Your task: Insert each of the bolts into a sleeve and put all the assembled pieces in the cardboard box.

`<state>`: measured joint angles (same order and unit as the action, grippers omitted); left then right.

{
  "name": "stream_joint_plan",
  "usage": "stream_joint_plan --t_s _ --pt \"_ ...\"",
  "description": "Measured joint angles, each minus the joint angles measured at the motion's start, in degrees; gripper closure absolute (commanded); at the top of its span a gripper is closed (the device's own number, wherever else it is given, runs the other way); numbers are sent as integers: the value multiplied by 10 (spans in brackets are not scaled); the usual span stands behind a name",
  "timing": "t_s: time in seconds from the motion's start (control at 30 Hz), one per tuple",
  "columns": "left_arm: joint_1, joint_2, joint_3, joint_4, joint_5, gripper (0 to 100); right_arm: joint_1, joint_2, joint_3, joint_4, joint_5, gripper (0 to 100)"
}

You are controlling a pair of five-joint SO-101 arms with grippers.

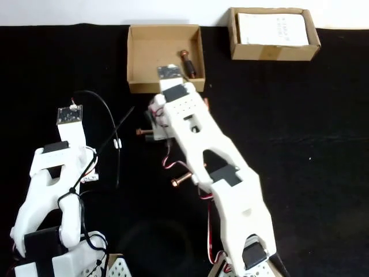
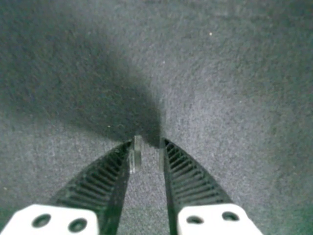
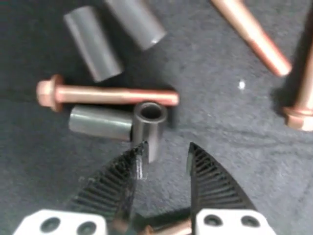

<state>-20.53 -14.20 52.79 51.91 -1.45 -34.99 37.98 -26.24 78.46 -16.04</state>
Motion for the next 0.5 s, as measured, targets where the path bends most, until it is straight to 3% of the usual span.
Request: stream_joint_plan --t_s 0.2,0.5 --pt "0 0 0 0 0 918 -12 10 0 -47 0 864" --pt "0 0 0 0 0 918 -12 55 -21 -33 -1 864"
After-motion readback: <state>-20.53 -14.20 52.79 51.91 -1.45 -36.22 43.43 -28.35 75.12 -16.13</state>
